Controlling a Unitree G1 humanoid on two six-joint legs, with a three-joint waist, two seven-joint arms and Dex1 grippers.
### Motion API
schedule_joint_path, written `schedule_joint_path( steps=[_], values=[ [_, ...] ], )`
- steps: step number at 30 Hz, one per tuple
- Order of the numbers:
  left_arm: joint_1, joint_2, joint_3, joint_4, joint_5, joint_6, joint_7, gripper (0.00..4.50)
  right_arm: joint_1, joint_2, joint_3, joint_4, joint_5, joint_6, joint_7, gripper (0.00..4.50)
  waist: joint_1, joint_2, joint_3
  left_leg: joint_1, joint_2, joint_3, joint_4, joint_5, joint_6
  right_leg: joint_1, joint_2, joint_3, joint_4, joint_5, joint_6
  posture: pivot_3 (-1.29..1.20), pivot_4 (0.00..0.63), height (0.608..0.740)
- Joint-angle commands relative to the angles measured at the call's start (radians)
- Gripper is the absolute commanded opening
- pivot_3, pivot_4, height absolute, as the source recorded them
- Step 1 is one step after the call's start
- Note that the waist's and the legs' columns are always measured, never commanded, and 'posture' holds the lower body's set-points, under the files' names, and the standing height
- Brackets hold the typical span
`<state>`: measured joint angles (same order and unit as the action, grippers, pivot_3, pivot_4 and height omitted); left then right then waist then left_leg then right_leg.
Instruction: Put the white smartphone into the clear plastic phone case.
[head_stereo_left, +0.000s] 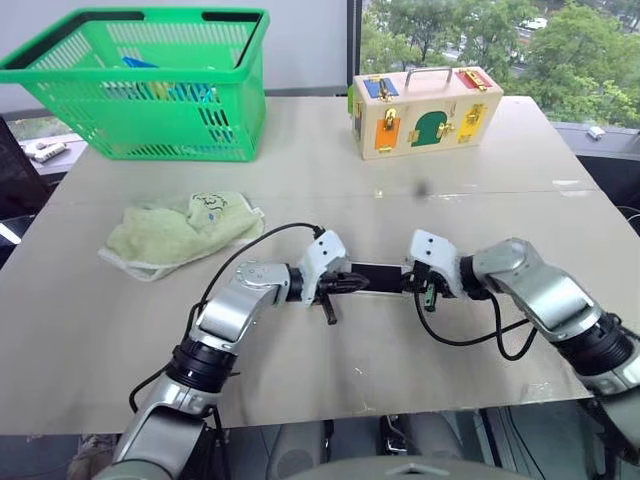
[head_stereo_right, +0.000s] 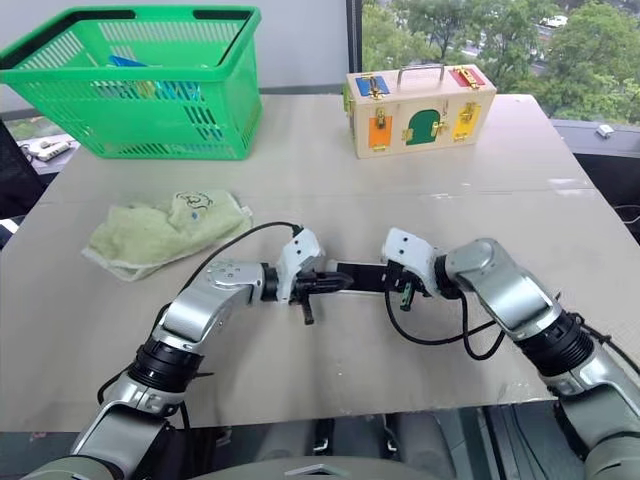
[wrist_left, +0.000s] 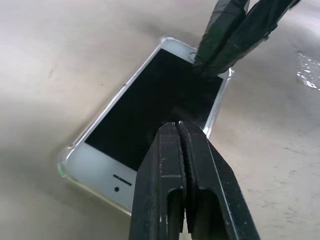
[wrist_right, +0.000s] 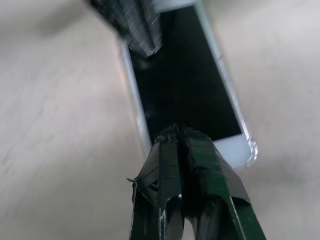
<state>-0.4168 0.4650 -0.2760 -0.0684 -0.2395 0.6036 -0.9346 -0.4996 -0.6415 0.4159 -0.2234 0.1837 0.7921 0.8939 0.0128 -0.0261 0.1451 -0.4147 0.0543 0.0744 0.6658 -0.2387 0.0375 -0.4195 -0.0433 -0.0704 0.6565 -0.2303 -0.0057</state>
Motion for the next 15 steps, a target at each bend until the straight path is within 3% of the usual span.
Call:
schedule_joint_path(
  steps=[1,8,9,10,15],
  values=[
    [0.012,-0.008,0.029,-0.050,-0.024,-0.003,0.016,0.07,0.111,0.034,-0.100,-0.005,0.027,-0.095,-0.052,0.00,0.001,0.001,0.001,-0.001,0.000,0.000,0.000,0.001,0.003,0.000,0.000,0.000,0.000,0.000,0.000,0.00,0.150,0.740],
    [0.054,-0.062,0.152,-0.117,-0.138,-0.036,0.040,0.07,0.165,0.187,-0.384,-0.092,0.167,-0.108,-0.202,0.00,0.000,0.005,0.016,-0.006,0.000,0.003,-0.001,0.002,0.003,-0.006,0.001,0.002,0.001,0.002,0.004,0.00,0.150,0.740],
    [0.066,-0.066,0.177,-0.131,-0.160,-0.043,0.042,0.00,0.170,0.204,-0.416,-0.113,0.186,-0.118,-0.219,0.63,-0.001,0.005,0.016,-0.009,0.000,0.003,-0.001,0.002,0.003,-0.009,0.001,0.003,0.002,0.002,0.004,0.00,0.150,0.740],
    [0.074,-0.075,0.204,-0.138,-0.181,-0.049,0.054,0.00,0.178,0.219,-0.446,-0.141,0.207,-0.122,-0.234,0.85,-0.001,0.005,0.016,-0.011,0.000,0.003,-0.001,0.002,0.002,-0.012,0.003,0.003,0.002,0.003,0.004,0.00,0.150,0.740],
    [0.066,-0.099,0.273,-0.103,-0.226,-0.074,0.079,0.00,0.212,0.210,-0.487,-0.221,0.236,-0.118,-0.254,3.20,0.003,0.006,0.016,-0.016,0.000,0.001,-0.001,0.002,0.002,-0.015,0.008,0.002,0.002,0.002,0.004,0.00,0.150,0.740]
  ],
)
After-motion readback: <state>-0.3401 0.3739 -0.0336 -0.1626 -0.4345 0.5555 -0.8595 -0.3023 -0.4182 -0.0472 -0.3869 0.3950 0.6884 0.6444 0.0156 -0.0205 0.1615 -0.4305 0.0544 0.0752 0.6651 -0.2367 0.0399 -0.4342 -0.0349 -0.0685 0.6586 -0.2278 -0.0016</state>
